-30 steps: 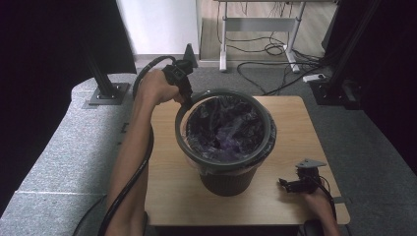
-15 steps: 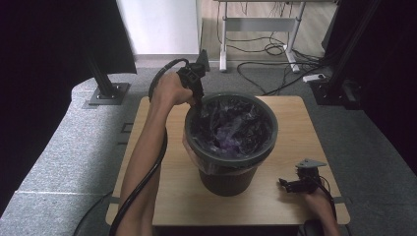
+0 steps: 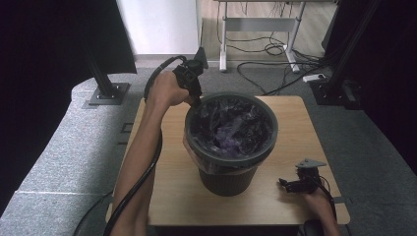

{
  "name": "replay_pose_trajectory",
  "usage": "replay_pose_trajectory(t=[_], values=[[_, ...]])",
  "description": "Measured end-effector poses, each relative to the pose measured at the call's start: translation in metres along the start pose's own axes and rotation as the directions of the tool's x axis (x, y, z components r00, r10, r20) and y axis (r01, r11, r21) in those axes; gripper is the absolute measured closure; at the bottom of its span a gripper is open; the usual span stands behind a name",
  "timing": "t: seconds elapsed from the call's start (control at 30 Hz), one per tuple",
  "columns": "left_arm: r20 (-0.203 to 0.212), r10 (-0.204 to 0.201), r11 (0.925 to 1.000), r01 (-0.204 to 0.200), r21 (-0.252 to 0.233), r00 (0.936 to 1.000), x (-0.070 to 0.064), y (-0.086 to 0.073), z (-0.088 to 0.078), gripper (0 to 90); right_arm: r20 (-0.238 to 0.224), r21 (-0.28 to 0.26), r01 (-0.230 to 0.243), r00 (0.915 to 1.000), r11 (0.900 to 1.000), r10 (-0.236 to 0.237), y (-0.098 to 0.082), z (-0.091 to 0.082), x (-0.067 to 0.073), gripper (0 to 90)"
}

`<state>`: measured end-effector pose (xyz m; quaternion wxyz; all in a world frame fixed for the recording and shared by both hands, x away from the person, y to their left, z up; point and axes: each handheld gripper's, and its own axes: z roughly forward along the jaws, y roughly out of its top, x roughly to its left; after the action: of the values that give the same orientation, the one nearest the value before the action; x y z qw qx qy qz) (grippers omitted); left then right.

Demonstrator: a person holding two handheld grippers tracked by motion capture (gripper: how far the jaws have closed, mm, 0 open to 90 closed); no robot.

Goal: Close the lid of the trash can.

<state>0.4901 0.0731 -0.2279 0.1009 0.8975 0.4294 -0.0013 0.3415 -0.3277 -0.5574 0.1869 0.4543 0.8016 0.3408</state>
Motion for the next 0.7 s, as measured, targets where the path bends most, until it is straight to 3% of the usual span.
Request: replay_pose_trajectory(t=[0.13,0.23,0.3,0.43,0.5,0.7], values=[[-0.066,0.014,0.9998,-0.013,0.018,0.9978,-0.01,0.003,0.005,76.7,0.0,0.0,0.0,1.0,1.0,0.0,0.0,0.0,0.0,0.0],[-0.047,0.017,0.9999,-0.017,0.004,0.9987,-0.008,0.003,0.005,74.3,0.0,0.0,0.0,1.0,1.0,0.0,0.0,0.0,0.0,0.0],[-0.028,0.027,0.9989,-0.028,-0.037,0.9993,-0.005,0.001,0.004,63.7,0.001,0.0,0.001,1.0,1.0,-0.001,0.0,0.0,0.0,0.0],[-0.059,0.054,0.9906,-0.061,-0.122,0.9968,0.001,-0.006,0.0,45.1,0.001,0.0,0.0,1.0,1.0,0.0,0.0,0.0,0.0,0.0],[-0.072,0.048,0.9854,-0.059,-0.16,0.9963,0.005,-0.01,-0.002,39.5,0.001,0.0,0.001,1.0,1.0,-0.001,0.0,0.0,0.0,0.0],[-0.065,0.019,0.9799,-0.031,-0.197,0.9977,0.019,-0.023,-0.002,21.6,0.001,0.0,0.0,1.0,1.0,0.0,0.0,0.0,0.0,0.0]])
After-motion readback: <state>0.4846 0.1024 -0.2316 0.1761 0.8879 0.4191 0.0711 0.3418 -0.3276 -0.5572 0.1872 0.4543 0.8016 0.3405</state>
